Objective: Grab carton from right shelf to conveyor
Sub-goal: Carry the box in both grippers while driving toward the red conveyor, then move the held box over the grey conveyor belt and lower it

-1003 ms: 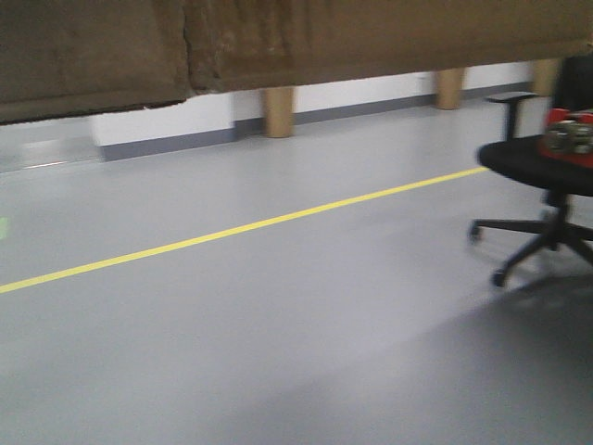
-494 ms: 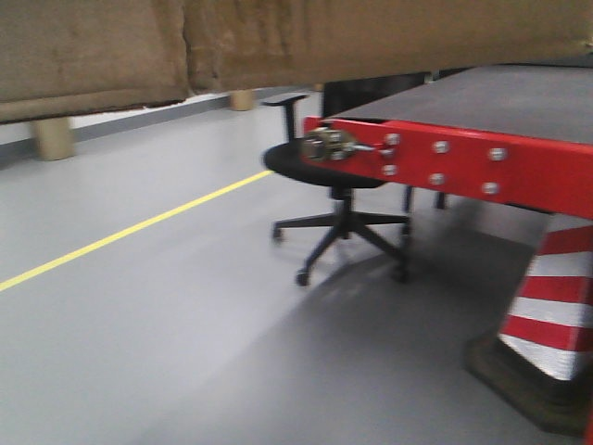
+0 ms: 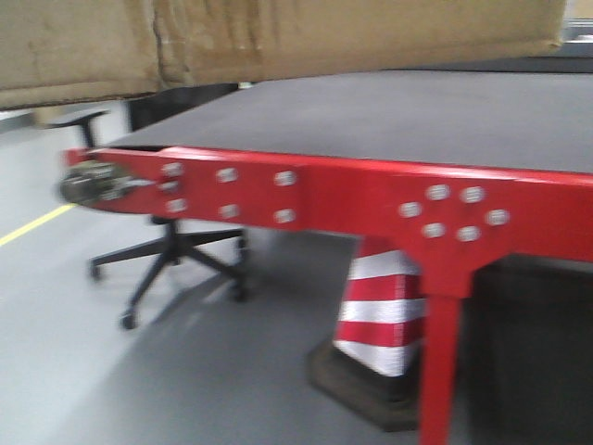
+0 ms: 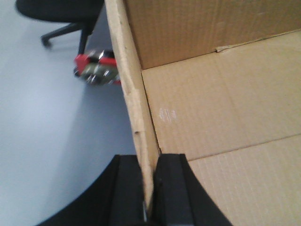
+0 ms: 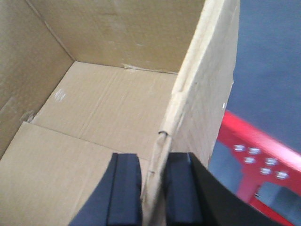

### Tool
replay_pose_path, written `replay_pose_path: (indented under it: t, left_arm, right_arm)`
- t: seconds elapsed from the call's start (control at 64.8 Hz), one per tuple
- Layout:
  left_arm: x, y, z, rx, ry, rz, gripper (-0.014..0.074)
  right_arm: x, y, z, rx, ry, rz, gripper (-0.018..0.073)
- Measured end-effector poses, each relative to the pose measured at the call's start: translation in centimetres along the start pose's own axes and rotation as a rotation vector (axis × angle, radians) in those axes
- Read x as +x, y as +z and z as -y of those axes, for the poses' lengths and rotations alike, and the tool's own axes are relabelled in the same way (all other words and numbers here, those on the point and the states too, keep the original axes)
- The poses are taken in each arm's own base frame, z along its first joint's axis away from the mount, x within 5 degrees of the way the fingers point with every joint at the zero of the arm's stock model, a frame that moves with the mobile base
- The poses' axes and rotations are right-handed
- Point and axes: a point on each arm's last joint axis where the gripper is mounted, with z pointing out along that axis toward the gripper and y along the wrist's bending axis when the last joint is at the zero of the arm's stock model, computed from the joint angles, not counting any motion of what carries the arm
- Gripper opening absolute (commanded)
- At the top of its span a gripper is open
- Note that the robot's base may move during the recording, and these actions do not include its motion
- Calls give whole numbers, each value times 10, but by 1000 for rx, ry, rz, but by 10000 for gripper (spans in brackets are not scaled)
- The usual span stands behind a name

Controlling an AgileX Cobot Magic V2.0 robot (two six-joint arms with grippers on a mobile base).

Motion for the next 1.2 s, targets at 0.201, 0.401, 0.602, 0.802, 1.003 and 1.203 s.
replay_pose_path:
  t: [0.201,0.401,0.602,0.802,1.003,1.203]
  left_arm:
    - [-2,0,-3,-37,19,20,-6]
    - [-3,0,-4,-54,30,32,-6]
    - [-3,0,-5,-60,33,33,-6]
    - [-3,0,-5,-60,33,33,-6]
    - [-3,0,-5,-62,34,34,-6]
    - [-3,-1,-5,-65,35,35,-6]
  right_arm:
    - [0,0,-2,-15,8,5,-69]
    - [-1,0,-2,-24,12,9,-69]
    - [-1,0,-3,-27,12,9,-69]
    - [-1,0,-3,-29,13,11,-69]
    - [-1,0,-3,-29,13,10,-69]
    - [-1,2,-3,-28,14,7,-69]
